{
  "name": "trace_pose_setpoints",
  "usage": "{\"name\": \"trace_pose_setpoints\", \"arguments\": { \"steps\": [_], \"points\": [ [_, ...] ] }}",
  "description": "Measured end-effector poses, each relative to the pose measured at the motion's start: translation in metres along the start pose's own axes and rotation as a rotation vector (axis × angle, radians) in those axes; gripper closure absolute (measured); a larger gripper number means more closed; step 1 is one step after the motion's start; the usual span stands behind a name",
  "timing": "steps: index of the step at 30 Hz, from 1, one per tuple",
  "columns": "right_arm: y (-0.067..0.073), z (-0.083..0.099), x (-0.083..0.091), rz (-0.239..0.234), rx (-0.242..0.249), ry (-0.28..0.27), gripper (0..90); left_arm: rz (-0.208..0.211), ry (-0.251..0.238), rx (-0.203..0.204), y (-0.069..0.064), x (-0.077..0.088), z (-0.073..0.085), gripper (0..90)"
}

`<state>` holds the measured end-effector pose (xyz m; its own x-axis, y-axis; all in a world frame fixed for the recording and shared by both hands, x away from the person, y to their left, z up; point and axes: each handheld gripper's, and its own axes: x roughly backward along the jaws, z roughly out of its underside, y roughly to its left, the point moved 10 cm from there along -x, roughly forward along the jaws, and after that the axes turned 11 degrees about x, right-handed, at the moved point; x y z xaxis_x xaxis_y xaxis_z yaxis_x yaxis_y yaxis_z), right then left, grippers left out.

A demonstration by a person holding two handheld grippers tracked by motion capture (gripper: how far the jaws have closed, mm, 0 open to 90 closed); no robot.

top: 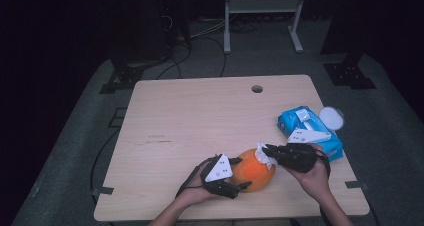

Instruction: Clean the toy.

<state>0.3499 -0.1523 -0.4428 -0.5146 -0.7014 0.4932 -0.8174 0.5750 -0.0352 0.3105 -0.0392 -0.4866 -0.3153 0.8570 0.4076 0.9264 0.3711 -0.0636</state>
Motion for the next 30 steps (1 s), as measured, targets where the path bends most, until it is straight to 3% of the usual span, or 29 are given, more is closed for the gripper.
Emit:
{"name": "trace_pose_setpoints", "arguments": {
  "steps": [4, 7, 11, 14, 17, 19, 20, 22, 24, 26, 30],
  "points": [
    [-0.005, 0.005, 0.001, -0.009, -0.038, -0.003, 80.8, 0.015, -0.027, 0.113, 0.009, 0.0, -0.003, 15.2],
    [-0.01, 0.009, 0.003, -0.008, -0.061, -0.006, 80.9, 0.009, -0.011, 0.149, 0.014, -0.004, 0.004, 8.9],
    [-0.003, 0.004, 0.001, -0.022, -0.052, -0.012, 81.1, 0.004, 0.017, 0.104, 0.009, -0.007, 0.007, 15.1],
    [0.015, -0.007, -0.001, -0.079, -0.032, -0.038, 81.1, -0.009, 0.01, 0.092, 0.009, -0.006, 0.005, 22.9],
    [0.034, -0.015, -0.004, -0.127, 0.028, -0.041, 80.9, -0.005, 0.005, 0.119, 0.01, -0.004, 0.002, 29.6],
    [0.035, -0.016, -0.005, -0.088, 0.072, -0.026, 80.9, 0.006, -0.013, 0.121, 0.01, 0.0, -0.001, 33.5],
    [0.032, -0.016, -0.003, -0.078, 0.067, -0.027, 80.9, 0.013, -0.026, 0.127, 0.01, 0.002, -0.004, 34.6],
    [0.019, -0.013, 0.001, -0.054, 0.03, -0.038, 80.9, 0.02, -0.039, 0.143, 0.01, 0.004, -0.008, 35.7],
    [0.012, -0.011, 0.004, -0.062, -0.026, -0.052, 81.0, 0.021, -0.043, 0.15, 0.009, 0.004, -0.009, 36.0],
    [0.018, -0.013, 0.004, -0.073, -0.018, -0.062, 81.2, 0.023, -0.044, 0.14, 0.007, 0.006, -0.012, 36.1],
    [0.042, -0.025, 0.004, -0.13, 0.05, -0.076, 81.1, 0.019, -0.061, 0.155, 0.008, 0.01, -0.018, 36.1]
  ]
}}
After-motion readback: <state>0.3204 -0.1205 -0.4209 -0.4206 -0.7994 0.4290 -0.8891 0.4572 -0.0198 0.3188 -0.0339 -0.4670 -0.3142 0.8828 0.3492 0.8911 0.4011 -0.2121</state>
